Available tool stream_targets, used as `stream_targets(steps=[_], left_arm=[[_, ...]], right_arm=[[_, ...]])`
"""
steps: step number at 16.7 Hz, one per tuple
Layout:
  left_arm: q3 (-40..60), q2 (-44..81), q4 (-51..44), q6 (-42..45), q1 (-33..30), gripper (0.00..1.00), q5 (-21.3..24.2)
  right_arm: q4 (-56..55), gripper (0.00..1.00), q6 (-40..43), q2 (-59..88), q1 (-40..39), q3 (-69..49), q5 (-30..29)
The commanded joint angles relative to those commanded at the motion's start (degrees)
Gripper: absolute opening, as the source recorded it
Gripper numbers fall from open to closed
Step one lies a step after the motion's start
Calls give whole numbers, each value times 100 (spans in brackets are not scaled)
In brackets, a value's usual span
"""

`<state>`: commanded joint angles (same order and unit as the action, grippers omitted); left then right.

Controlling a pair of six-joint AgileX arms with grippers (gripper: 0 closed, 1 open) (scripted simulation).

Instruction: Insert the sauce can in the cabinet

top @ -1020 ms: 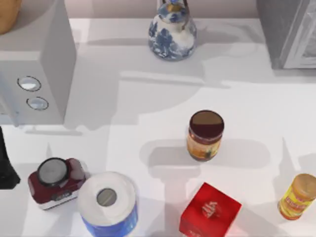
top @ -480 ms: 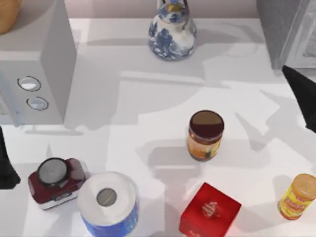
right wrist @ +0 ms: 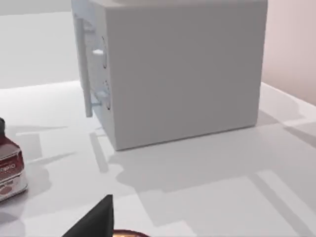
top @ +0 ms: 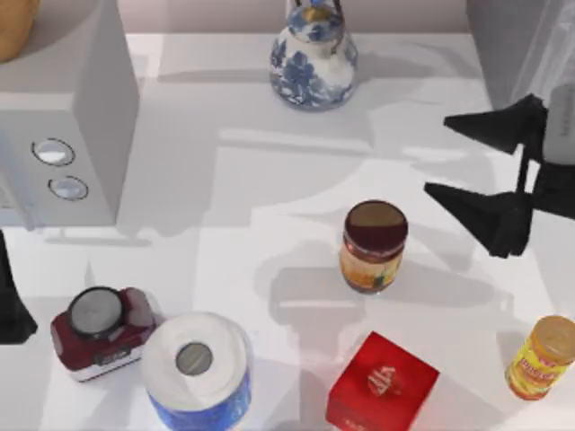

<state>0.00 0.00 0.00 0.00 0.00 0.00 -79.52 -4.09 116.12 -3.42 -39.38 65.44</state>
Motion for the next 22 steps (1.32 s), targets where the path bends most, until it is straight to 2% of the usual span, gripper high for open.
stream_targets(steps=[5,9,16,22], left_arm=[[0,0,0,0,0,100,0],[0,0,0,0,0,100,0],[0,0,0,0,0,100,0],[0,0,0,0,0,100,0]], right_arm=[[-1465,100,-41,2163,-117,-753,1226],[-1989,100,-44,2849,-194,-1028,1678],[-1915,100,-20,2988,-233,-1189,1638],[-1474,100,97,2869,-923,-1436,970]])
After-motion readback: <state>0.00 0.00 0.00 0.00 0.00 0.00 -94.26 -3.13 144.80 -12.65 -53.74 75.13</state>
